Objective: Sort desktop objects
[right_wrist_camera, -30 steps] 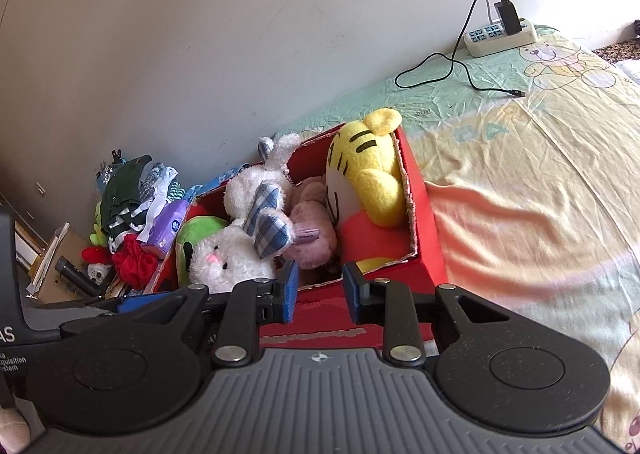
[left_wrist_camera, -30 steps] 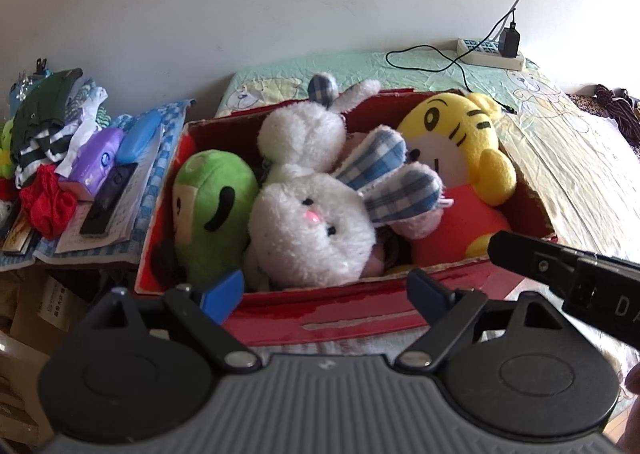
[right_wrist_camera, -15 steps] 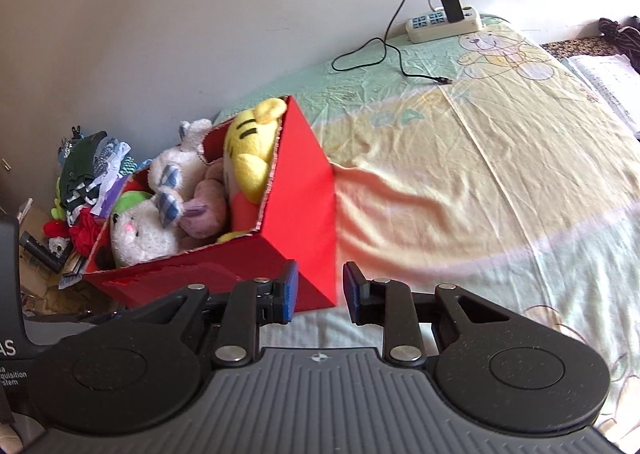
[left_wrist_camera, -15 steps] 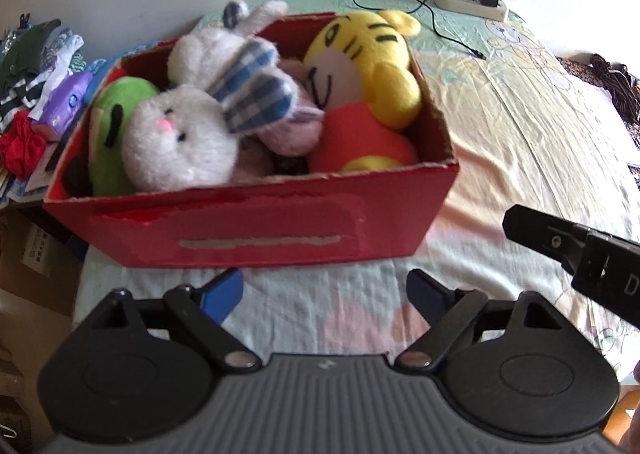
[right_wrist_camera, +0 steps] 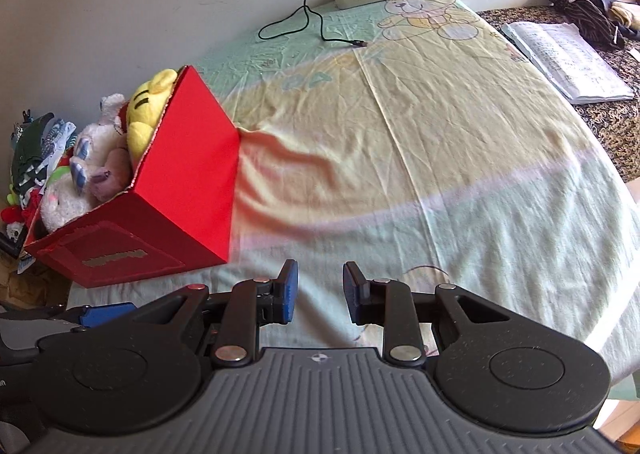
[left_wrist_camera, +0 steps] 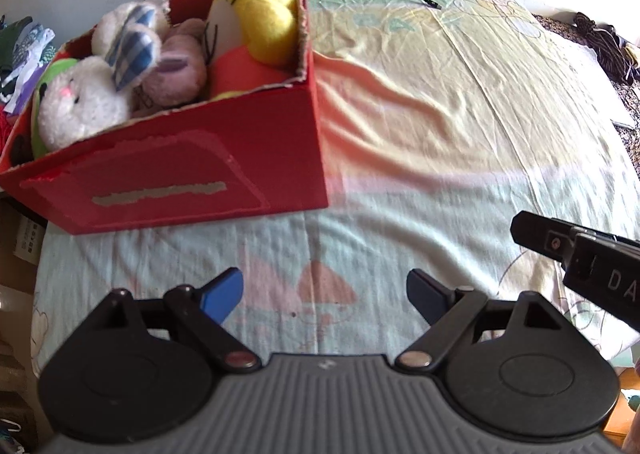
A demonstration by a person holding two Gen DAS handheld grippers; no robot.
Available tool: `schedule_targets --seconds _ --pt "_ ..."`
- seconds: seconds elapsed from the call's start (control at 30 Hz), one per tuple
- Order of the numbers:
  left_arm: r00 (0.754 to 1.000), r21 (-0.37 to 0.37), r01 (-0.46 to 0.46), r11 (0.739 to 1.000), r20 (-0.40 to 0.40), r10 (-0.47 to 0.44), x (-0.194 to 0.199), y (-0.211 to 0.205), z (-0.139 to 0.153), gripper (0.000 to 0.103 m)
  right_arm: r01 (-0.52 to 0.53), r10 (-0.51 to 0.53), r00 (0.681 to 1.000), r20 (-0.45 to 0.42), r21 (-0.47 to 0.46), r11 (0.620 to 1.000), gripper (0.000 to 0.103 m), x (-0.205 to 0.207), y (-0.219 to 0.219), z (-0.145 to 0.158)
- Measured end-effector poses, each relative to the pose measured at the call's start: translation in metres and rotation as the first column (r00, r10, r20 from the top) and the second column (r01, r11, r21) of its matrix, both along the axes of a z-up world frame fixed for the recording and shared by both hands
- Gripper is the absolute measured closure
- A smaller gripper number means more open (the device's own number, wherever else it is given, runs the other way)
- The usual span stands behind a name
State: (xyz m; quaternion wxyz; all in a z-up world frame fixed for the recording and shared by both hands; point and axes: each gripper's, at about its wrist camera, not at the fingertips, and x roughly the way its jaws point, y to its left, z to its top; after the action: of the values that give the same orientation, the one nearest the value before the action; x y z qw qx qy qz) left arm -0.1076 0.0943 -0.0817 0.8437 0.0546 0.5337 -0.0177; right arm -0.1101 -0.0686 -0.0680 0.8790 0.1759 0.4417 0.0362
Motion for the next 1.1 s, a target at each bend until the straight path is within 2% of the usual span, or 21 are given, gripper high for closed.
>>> schedule_targets --seconds 0.6,0.83,1.1 --pt "0.997 0.02 0.055 0.998 -0.057 -0.054 -0.003 -0.035 -0.014 0.015 0.028 -0.03 0.999 -0.032 -0.04 0.999 0.075 -0.001 -0.024 -0.012" --pt "0.997 0.019 0.023 1.0 -0.071 -0.022 -0.004 -0.025 -0.021 0.014 0.009 -0.011 1.0 -0.026 -0.072 0.997 0.075 0.006 -0.017 -0.015" --pt "0.998 0.025 -0.016 1.0 -0.068 0.017 0.005 0.007 -0.021 0.014 -0.054 0.052 0.998 -0.026 -0.084 0.995 0.075 0.02 0.018 -0.011"
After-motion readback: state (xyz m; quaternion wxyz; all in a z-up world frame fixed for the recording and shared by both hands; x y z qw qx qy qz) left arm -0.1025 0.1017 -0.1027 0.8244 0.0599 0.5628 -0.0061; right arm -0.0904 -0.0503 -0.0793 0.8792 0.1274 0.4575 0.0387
